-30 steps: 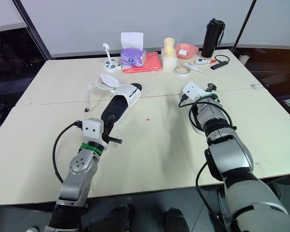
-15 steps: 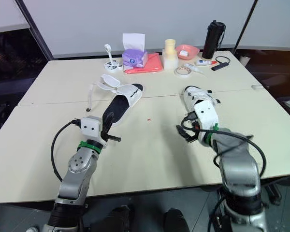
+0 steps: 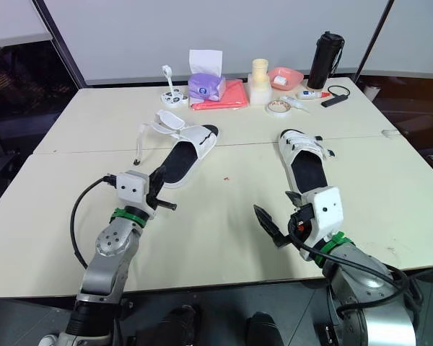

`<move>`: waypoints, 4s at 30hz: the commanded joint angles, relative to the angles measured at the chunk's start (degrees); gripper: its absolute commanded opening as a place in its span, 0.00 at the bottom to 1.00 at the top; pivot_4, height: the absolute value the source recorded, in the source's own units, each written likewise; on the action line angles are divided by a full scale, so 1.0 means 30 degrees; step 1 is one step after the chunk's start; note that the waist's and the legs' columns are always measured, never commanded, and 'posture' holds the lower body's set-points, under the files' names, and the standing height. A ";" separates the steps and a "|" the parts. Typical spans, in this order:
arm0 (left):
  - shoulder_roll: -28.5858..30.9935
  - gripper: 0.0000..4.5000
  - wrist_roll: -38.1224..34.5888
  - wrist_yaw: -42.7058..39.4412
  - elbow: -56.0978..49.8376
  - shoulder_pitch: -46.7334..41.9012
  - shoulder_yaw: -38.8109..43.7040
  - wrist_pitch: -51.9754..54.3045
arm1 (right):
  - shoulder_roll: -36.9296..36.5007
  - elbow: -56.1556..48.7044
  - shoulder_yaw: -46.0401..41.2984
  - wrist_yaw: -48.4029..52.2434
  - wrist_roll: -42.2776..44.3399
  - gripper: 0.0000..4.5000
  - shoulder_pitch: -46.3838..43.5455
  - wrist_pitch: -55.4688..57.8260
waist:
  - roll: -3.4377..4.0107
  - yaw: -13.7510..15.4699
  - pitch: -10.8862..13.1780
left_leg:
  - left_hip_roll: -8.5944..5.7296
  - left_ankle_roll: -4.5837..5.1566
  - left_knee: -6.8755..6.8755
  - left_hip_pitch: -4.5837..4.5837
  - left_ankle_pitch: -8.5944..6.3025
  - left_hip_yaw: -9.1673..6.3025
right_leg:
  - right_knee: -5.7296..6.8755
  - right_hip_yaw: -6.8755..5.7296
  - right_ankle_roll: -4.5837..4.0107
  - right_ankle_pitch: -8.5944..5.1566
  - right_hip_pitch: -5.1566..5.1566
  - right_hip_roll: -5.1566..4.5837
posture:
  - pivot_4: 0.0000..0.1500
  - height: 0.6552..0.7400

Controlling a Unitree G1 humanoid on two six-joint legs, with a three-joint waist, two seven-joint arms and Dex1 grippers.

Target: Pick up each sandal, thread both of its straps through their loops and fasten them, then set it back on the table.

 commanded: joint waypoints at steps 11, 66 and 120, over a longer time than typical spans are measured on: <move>0.3088 0.00 0.0927 -0.1768 0.3841 -0.5581 0.0193 -0.0934 | -0.1138 0.0890 0.2604 -0.2246 0.0180 0.99 0.1334 -0.4911 | -0.0006 0.0006 0.0003 | -0.0002 -0.0001 0.0000 0.0000 0.0001 -0.0009 | -0.0003 -0.0007 0.0001 0.0000 0.0002 0.0007 | 1.00 1.00; 0.2088 0.01 1.5022 0.5468 2.8995 -2.0356 -1.0277 -0.6266 | -0.2615 0.1406 0.3954 -0.5086 0.0631 1.00 0.0940 -0.5837 | -0.0114 -0.0411 0.0059 | -0.0039 0.0003 0.0021 -0.0024 0.0004 -0.0017 | 0.0126 -0.0017 0.0080 -0.0041 -0.0031 -0.0003 | 1.00 1.00; 0.6605 0.91 1.5714 0.2186 2.5857 -1.6369 -1.4549 -2.8883 | -0.6552 0.2718 0.0460 -0.3428 0.2796 1.00 0.0523 -0.5655 | -0.0128 -0.0475 -0.0030 | -0.0042 0.0012 0.0052 0.0013 0.0001 0.0013 | 0.0191 0.0007 0.0087 -0.0050 -0.0013 -0.0015 | 1.00 1.00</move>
